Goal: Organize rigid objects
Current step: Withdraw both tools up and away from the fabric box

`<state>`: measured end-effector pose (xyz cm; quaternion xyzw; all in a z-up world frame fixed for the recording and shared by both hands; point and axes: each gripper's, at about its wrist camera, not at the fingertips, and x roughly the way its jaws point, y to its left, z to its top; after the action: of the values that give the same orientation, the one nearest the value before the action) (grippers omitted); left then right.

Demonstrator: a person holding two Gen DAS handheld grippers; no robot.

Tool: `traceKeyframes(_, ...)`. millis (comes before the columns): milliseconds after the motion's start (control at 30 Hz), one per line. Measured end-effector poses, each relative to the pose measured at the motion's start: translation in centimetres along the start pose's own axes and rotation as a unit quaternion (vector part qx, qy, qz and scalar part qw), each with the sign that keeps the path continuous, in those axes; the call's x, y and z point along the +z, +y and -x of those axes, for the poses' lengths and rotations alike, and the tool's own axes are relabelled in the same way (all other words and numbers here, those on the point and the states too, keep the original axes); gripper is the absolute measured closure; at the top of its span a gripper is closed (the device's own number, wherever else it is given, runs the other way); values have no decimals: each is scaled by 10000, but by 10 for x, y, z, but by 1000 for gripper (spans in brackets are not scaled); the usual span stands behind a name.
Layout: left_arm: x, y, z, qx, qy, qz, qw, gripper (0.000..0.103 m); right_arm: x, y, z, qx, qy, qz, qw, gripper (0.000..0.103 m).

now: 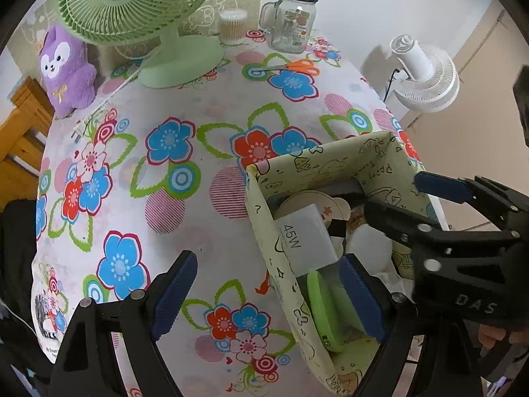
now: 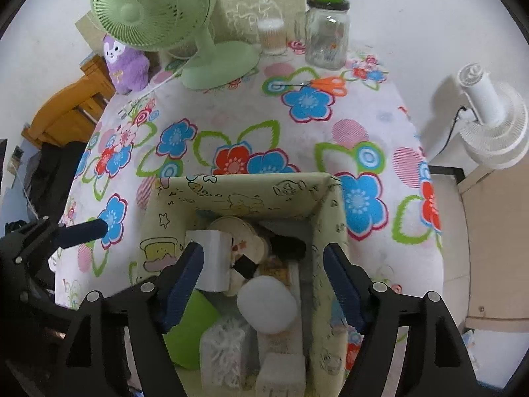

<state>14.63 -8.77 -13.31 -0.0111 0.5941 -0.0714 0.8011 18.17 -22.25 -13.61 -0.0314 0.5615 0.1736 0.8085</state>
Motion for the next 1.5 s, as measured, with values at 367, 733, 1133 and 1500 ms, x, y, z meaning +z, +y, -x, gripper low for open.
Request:
traceKeyframes(367,-13,9,39,-112,-290,-239,9992,13,-19,16,43,-221,-359,-335,9985,22)
traceKeyframes(733,-36,40,88,-99,-793,-359,9962,7,-27,69,80,-389,-763,-258,9960,13)
traceKeyframes(1133,-76,93,123,-51,-1104,-336,9933,4,-49,129,98,-629,-1050,-301,9920,6)
traceKeyframes(1500,-101,101,166,99,-1594,-110,9871,0,-66,149,133,-879,-1364,-168,9866,5)
